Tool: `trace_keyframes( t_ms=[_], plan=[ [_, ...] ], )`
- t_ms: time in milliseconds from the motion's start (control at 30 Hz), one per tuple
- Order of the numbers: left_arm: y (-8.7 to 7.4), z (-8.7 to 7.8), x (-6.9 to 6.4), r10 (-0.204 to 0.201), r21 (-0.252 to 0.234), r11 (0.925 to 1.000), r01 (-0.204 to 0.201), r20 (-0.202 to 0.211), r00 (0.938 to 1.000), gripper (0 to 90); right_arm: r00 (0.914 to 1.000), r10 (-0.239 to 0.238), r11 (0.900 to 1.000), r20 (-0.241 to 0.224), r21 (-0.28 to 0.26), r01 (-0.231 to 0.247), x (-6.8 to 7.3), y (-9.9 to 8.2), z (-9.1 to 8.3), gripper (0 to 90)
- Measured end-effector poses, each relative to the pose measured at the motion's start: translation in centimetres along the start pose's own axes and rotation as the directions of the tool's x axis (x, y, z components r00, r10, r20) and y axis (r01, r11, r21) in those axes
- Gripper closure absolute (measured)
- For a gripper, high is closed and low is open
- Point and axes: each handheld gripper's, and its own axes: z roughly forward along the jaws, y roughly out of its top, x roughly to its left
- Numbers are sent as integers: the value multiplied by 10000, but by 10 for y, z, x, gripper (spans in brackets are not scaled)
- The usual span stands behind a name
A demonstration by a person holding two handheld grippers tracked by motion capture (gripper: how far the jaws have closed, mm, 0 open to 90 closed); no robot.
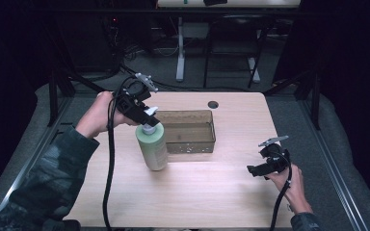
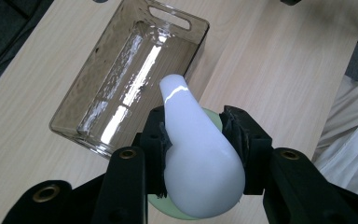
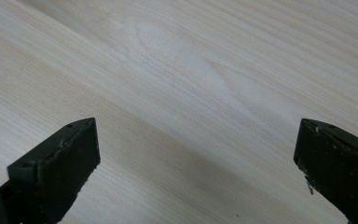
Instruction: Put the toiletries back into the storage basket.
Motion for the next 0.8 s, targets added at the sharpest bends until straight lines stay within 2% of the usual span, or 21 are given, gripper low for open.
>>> trace_keyframes(
  t_ms=[800],
  plan=[
    [13,-16,-2,239,-50,9997,-240,-191,9995,625,10000,-53,10000,47,22,53,-1,0,0,0]
  ],
)
